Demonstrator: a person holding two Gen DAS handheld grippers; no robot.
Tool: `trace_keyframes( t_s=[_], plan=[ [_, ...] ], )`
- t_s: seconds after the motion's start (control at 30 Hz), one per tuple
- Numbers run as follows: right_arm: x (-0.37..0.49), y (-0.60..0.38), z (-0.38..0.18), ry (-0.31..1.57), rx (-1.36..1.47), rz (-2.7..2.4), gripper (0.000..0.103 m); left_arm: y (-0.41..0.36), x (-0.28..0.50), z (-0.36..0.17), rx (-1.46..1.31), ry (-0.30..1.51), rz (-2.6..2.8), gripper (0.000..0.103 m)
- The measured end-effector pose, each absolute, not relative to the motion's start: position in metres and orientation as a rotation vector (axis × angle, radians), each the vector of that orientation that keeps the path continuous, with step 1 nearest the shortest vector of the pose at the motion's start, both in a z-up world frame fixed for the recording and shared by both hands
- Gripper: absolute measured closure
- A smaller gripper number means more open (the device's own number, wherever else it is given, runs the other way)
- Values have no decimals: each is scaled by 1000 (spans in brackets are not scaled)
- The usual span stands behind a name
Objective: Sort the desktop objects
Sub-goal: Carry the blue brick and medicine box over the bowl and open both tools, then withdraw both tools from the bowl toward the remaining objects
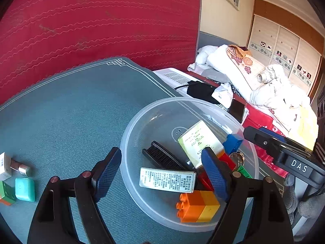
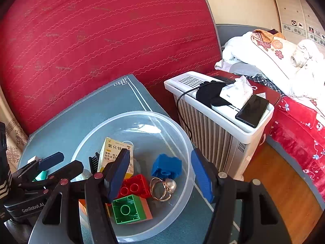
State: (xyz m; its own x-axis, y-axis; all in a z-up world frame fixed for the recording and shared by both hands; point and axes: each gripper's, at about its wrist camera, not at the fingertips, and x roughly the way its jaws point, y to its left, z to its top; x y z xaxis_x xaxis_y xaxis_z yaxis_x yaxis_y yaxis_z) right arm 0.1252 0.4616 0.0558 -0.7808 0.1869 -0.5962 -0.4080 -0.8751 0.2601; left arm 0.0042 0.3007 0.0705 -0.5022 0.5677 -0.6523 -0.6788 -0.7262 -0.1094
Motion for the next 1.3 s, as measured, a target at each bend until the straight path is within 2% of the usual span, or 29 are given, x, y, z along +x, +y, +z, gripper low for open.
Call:
trace_keyframes(
  t_s=[1.3],
  plan=[
    [100, 354, 59, 495, -922, 2821, 25, 159, -17, 69, -976, 64, 2504, 18]
  ],
)
